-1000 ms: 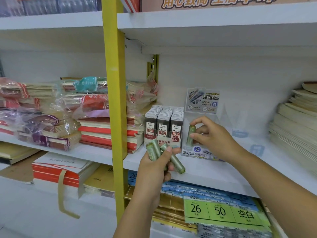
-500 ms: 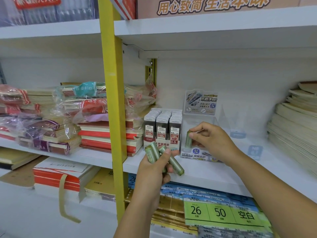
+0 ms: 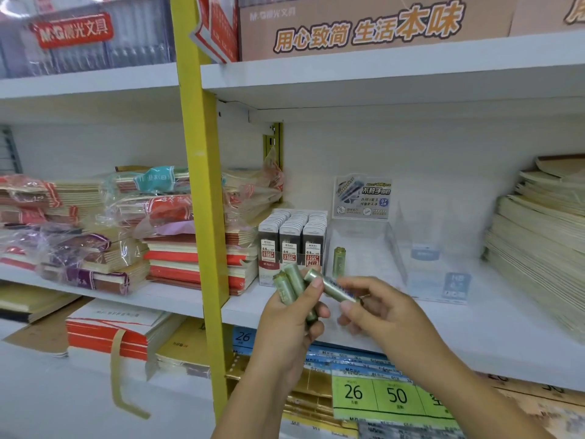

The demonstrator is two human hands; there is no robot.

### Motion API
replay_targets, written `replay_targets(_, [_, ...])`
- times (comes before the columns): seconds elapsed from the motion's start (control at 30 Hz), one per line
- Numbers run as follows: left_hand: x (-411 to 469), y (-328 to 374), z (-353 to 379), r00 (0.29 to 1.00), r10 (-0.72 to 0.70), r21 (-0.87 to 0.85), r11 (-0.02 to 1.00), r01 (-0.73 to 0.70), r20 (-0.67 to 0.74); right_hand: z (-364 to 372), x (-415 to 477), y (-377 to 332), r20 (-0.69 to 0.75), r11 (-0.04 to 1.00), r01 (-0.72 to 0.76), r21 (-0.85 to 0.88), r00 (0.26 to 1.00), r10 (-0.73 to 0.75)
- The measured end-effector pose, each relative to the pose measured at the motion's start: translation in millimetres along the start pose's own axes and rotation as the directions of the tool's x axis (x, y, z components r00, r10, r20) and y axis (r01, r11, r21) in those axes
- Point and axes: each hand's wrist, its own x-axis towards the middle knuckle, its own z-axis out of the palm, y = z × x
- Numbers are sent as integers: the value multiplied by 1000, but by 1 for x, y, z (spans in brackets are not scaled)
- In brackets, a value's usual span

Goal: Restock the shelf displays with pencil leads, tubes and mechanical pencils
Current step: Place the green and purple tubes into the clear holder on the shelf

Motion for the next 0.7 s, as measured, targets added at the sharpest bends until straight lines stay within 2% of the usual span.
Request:
replay_targets(0.07, [1,3,1,1000,12,40,999,-12,4,-4,5,-3,-97,995,-11,98,995,21])
replay_targets(0.13, [3,8,2,999,38,111,993,-39,17,-13,12,-7,-152,993,22,115,988,-4])
replay_targets(0.3, [12,17,8,997,79,262,962,-77,5,-25,26,-12,-141,987,69,147,989,-48])
replay_targets(0.43, [15,13,15,998,48,310,949,-57,36,-31,36,-10,-42,951,56,303,998,-46])
replay_targets(0.5, [18,13,17,998,49,338,939,-60,43,-33,40,-9,-63,968,80,240,996,-67])
replay_targets(0.6, [21,13,14,996,84,419,904,-89,30,-42,48,-10,-316,980,194,41,933,-172])
replay_targets(0.63, [21,13,12,996,89,442,893,-89,22,-46,51,-10,-357,974,222,-43,907,-223])
replay_targets(0.7, [20,11,8,996,89,471,878,-88,20,-48,54,-6,-336,952,216,-215,899,-280])
